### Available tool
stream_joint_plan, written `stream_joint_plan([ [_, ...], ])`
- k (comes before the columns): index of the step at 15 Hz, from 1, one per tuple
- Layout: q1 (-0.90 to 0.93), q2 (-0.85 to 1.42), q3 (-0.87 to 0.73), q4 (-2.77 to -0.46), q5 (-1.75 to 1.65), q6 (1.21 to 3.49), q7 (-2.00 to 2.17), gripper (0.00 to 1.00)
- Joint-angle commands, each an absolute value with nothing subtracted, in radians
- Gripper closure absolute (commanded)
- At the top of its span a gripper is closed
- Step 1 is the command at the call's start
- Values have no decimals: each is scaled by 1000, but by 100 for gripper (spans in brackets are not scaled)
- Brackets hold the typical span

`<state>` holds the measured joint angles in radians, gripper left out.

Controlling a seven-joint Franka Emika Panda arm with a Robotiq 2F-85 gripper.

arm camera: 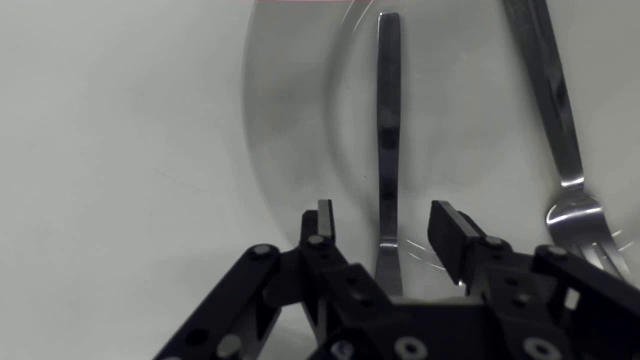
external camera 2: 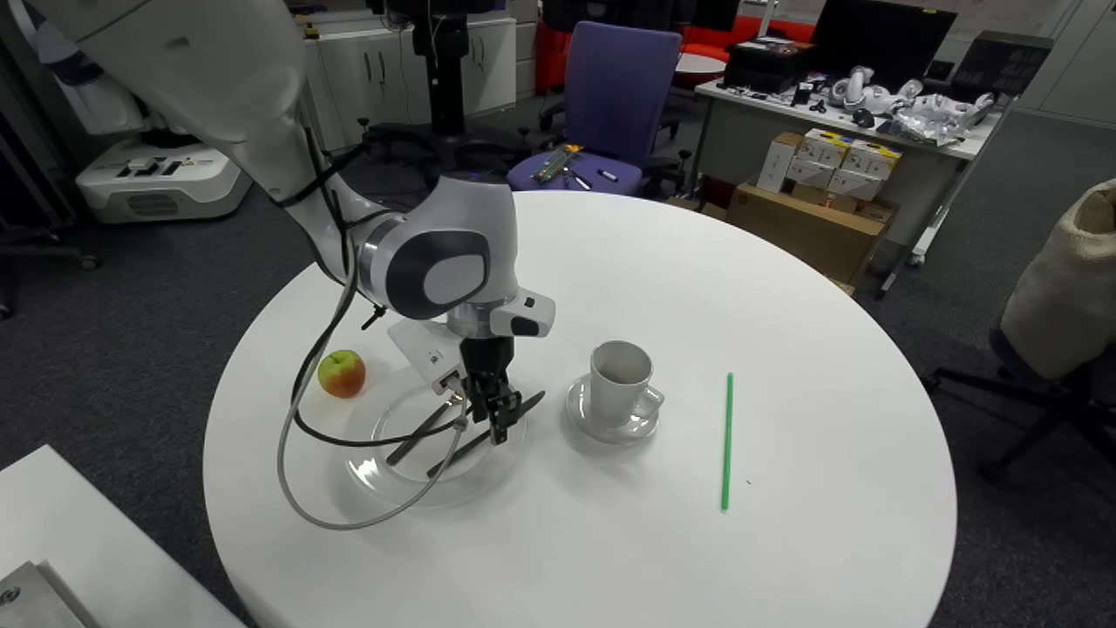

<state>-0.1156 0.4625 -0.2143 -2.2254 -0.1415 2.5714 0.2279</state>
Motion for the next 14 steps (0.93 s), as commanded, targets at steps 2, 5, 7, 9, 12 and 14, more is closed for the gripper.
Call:
stream_joint_plan([
  [2,-95,472,-231,-2217,-139,2590,252,44],
  [5,-93,477,-232,-2213,-139,2588,254,46],
  [7,-90,481,-232,-2212,-139,2586,256,45],
  [9,-85,485,-234,-2209,-140,2585,259,45],
  [12,-81,499,-234,-2198,-139,2583,263,46],
  [14,-79,507,-235,-2192,-139,2582,264,46],
])
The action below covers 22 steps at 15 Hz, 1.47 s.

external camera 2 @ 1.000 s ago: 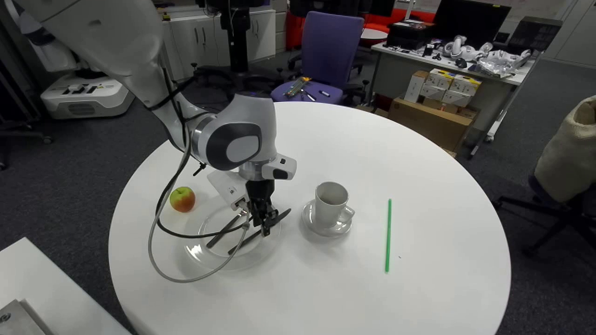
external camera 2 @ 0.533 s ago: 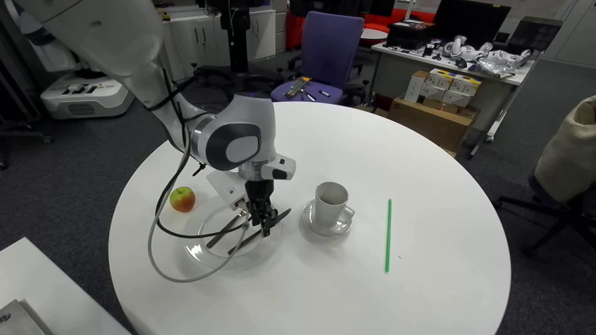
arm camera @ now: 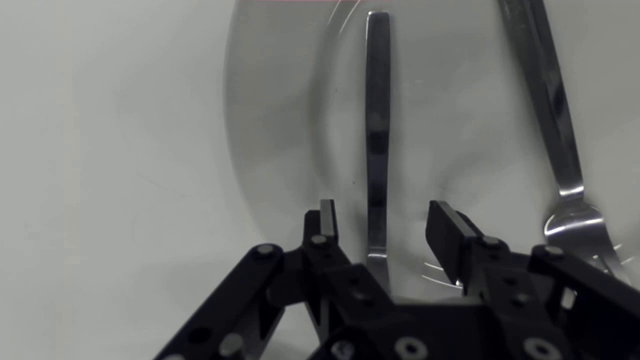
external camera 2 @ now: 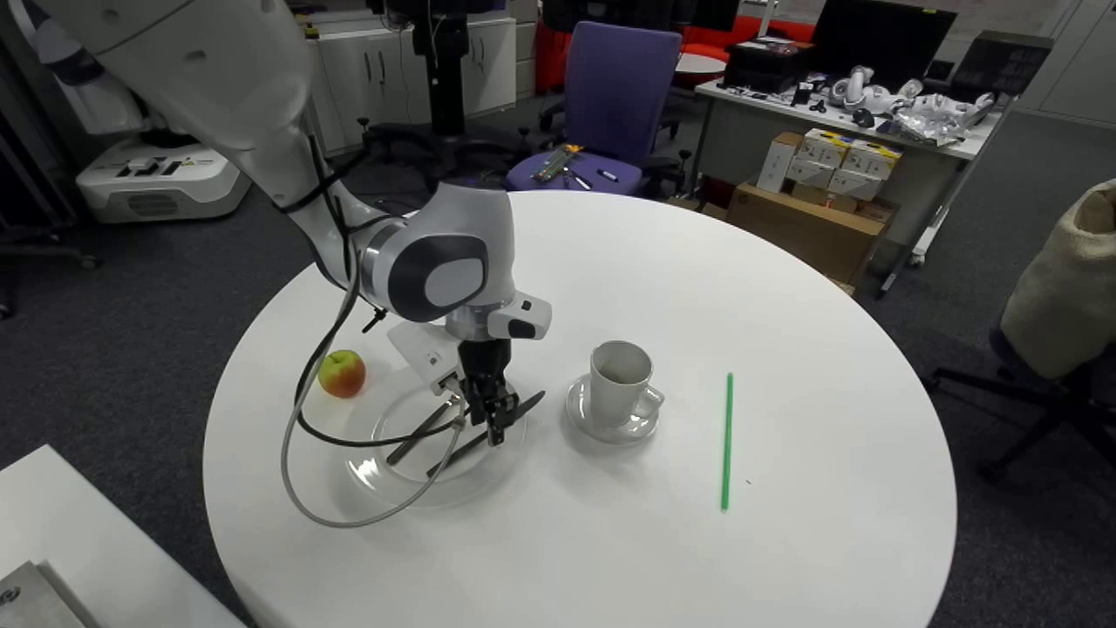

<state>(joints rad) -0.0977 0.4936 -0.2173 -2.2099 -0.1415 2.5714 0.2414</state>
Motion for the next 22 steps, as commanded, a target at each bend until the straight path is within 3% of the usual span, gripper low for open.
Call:
stream_joint_plan([
  [1,-79,510,-235,-2189,-139,2582,264,51],
  [2,-78,513,-236,-2185,-139,2582,264,71],
  [4,-76,518,-236,-2179,-138,2581,264,81],
  [6,-77,518,-237,-2175,-137,2581,263,98],
  [22,-95,400,-255,-2224,-209,2517,131,97],
])
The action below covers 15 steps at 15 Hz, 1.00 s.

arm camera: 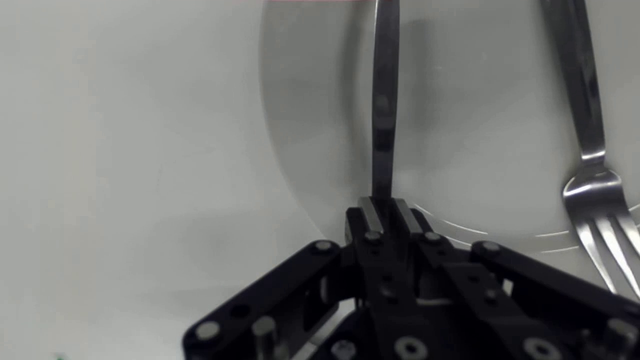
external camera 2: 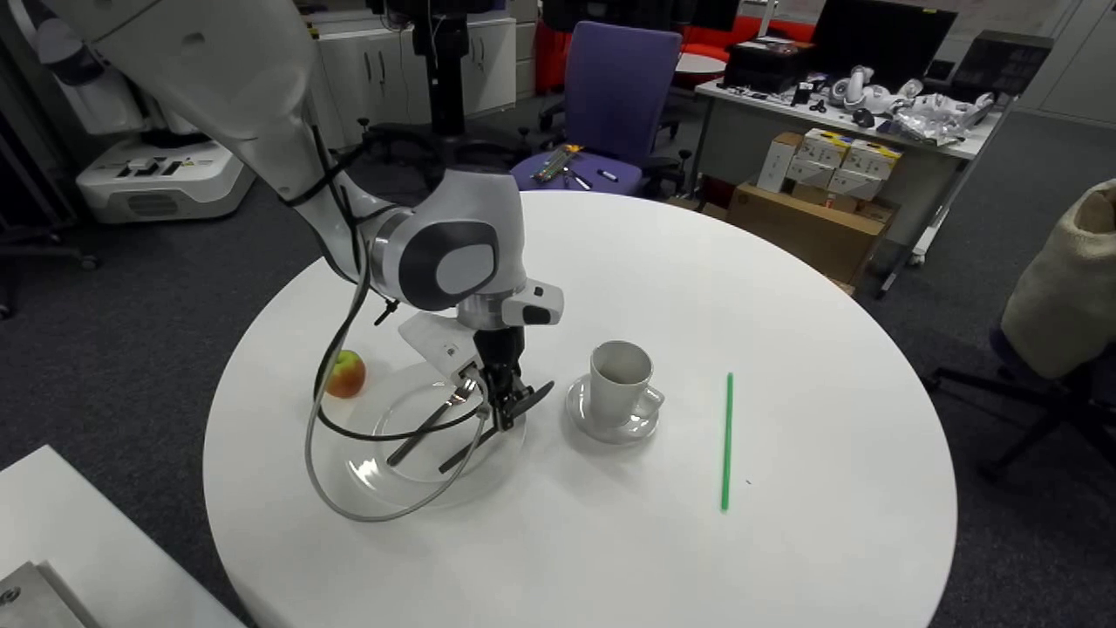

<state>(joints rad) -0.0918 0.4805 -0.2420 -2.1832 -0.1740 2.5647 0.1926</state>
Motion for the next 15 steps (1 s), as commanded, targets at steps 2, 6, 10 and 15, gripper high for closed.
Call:
stream_joint_plan([
  [2,-95,391,-266,-2216,-242,2467,96,97],
  [6,-90,397,-296,-2185,-372,2373,61,97],
  [10,-101,409,-311,-2163,-475,2397,50,97],
  [15,-96,426,-316,-2139,-579,2412,52,97],
])
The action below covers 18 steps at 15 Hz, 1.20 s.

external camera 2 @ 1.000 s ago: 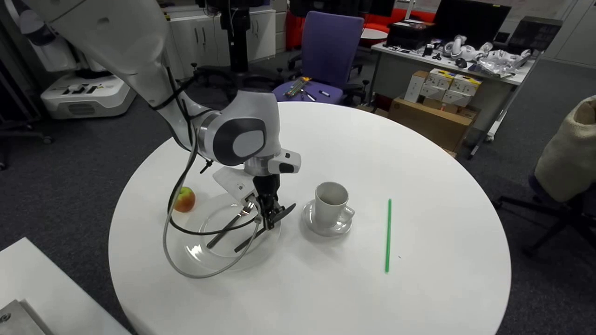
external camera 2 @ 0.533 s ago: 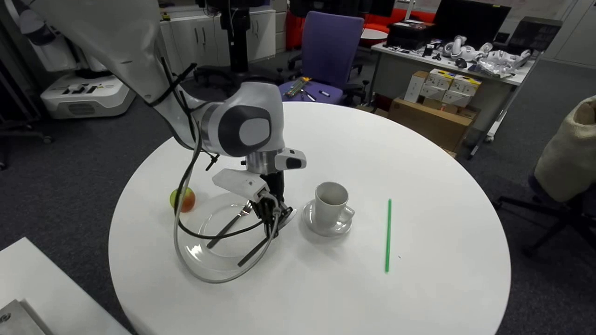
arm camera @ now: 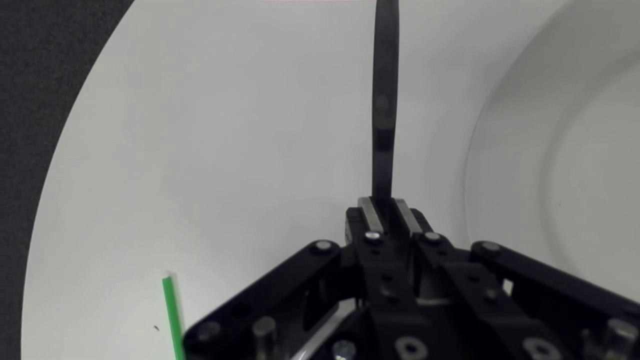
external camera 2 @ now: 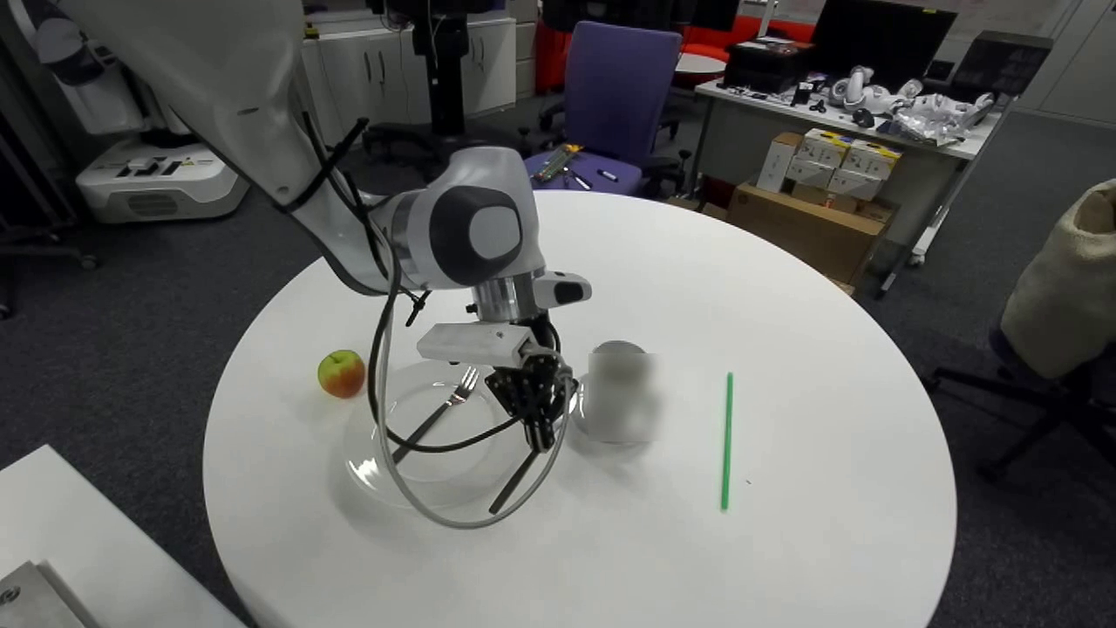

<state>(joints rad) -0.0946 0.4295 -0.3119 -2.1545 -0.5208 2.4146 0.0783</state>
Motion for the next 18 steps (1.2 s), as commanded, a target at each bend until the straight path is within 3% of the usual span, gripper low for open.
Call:
stream_joint_plan([
  [1,-97,430,-313,-2136,-592,2417,53,97],
  [18,-213,473,-195,-2162,-376,2569,-206,97],
])
